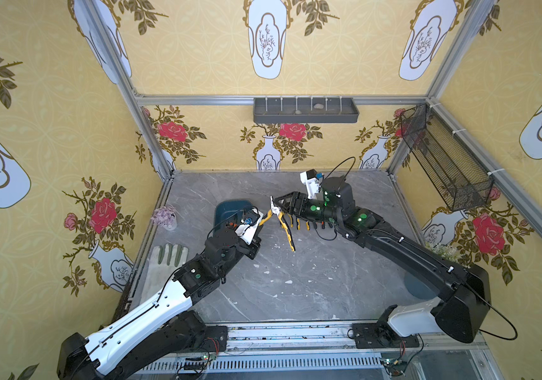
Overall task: Take the pliers out of the storage box
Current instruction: Pick up the pliers from the storage box.
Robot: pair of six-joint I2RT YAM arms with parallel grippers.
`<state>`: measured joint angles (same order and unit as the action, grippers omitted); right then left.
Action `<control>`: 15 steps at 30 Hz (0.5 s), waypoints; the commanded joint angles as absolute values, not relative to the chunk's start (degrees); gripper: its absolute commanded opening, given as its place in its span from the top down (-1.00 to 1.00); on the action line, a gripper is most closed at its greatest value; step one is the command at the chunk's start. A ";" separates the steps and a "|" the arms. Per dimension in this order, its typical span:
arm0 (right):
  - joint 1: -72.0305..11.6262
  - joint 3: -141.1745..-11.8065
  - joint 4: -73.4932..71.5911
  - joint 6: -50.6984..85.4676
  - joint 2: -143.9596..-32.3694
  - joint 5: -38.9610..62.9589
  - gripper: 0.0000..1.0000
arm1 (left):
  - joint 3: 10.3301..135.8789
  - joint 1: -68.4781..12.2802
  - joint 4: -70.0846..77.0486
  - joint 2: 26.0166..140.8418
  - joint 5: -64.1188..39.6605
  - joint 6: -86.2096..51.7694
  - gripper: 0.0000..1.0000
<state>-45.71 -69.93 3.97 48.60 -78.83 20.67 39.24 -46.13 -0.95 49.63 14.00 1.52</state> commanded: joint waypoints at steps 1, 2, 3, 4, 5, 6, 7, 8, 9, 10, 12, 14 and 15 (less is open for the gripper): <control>-45.82 -69.24 -0.38 47.93 -76.15 18.87 -0.31 | 38.67 -46.05 2.27 49.09 15.56 0.39 1.00; -45.82 -69.05 -0.22 47.64 -75.81 18.47 -0.32 | 38.60 -46.02 2.29 49.00 15.56 0.39 1.00; -45.82 -69.10 -0.19 47.57 -75.83 19.00 -0.32 | 38.58 -46.05 2.35 48.95 15.49 0.44 1.00; -45.84 -69.25 -0.17 47.56 -76.14 19.52 -0.32 | 38.50 -46.05 2.46 49.02 15.47 0.44 1.00; -45.82 -69.35 -0.09 47.63 -76.63 20.23 -0.32 | 38.56 -46.05 2.55 49.04 15.47 0.44 1.00; -45.83 -69.52 -0.23 47.61 -77.21 20.74 -0.32 | 38.59 -46.05 2.55 49.19 15.49 0.40 1.00; -45.85 -69.68 -0.35 47.76 -77.78 21.50 -0.32 | 38.74 -46.05 2.55 49.22 15.43 0.42 1.00; -45.88 -69.86 -0.60 47.98 -78.52 22.24 -0.32 | 38.89 -46.05 2.55 49.30 15.30 0.44 1.00; -45.98 -69.96 -0.85 48.03 -79.17 22.79 -0.31 | 39.00 -46.05 2.55 49.31 15.25 0.43 1.00; -46.12 -70.11 -0.81 48.16 -79.63 22.92 -0.31 | 39.04 -46.05 2.55 49.31 15.21 0.44 1.00; -46.20 -70.31 -1.17 48.06 -80.60 23.31 -0.31 | 39.51 -46.05 2.46 49.43 15.03 0.41 1.00; -46.28 -70.83 -1.38 48.07 -81.52 23.77 -0.29 | 39.79 -46.05 2.40 49.53 14.69 0.40 1.00; -46.44 -71.22 -1.70 48.00 -82.04 24.13 -0.28 | 39.98 -46.05 2.37 49.72 14.46 0.38 1.00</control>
